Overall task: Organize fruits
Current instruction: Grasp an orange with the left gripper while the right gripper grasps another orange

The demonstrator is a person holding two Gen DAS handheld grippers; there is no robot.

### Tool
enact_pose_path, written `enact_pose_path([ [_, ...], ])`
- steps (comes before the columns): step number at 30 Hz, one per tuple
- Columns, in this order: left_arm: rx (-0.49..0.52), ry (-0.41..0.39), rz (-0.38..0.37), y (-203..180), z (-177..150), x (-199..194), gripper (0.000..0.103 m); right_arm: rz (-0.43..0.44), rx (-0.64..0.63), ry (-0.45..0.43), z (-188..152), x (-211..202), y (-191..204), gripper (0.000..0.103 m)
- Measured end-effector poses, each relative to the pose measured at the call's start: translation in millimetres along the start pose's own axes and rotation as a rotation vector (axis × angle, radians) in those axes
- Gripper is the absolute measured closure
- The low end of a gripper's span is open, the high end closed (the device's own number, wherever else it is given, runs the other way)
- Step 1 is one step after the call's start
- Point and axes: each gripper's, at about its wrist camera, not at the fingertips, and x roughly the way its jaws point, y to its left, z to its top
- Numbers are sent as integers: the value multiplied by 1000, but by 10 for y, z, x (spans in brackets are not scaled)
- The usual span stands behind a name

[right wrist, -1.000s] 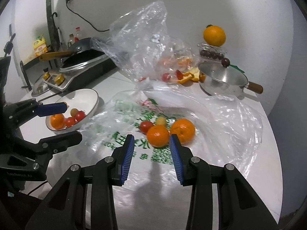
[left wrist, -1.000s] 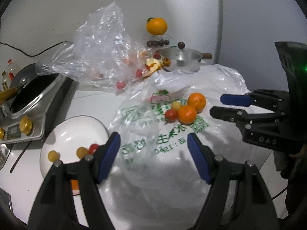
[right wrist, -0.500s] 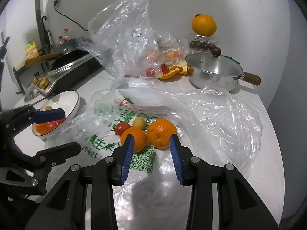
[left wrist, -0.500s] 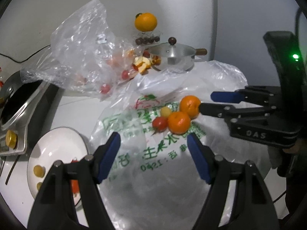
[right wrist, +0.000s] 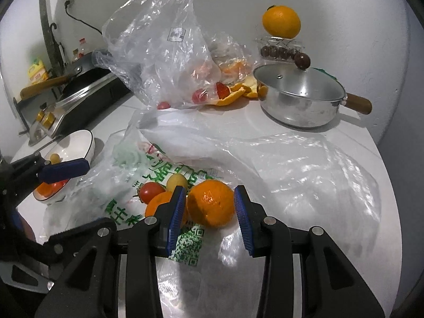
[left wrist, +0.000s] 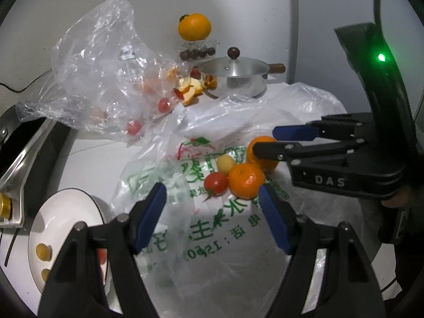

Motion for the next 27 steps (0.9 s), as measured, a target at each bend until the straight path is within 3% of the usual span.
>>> enact_pose_path([
  [11, 45, 1, -16, -84, 0, 82, 30, -36, 43, 31, 16, 156, -109, 54],
  [14, 72, 5, 0, -150, 5, 113, 30, -2, 57, 49, -10, 197, -132, 54],
  [27, 159, 13, -24, -407, 79, 253, 31, 7, 42, -18, -49, -70, -194, 54],
])
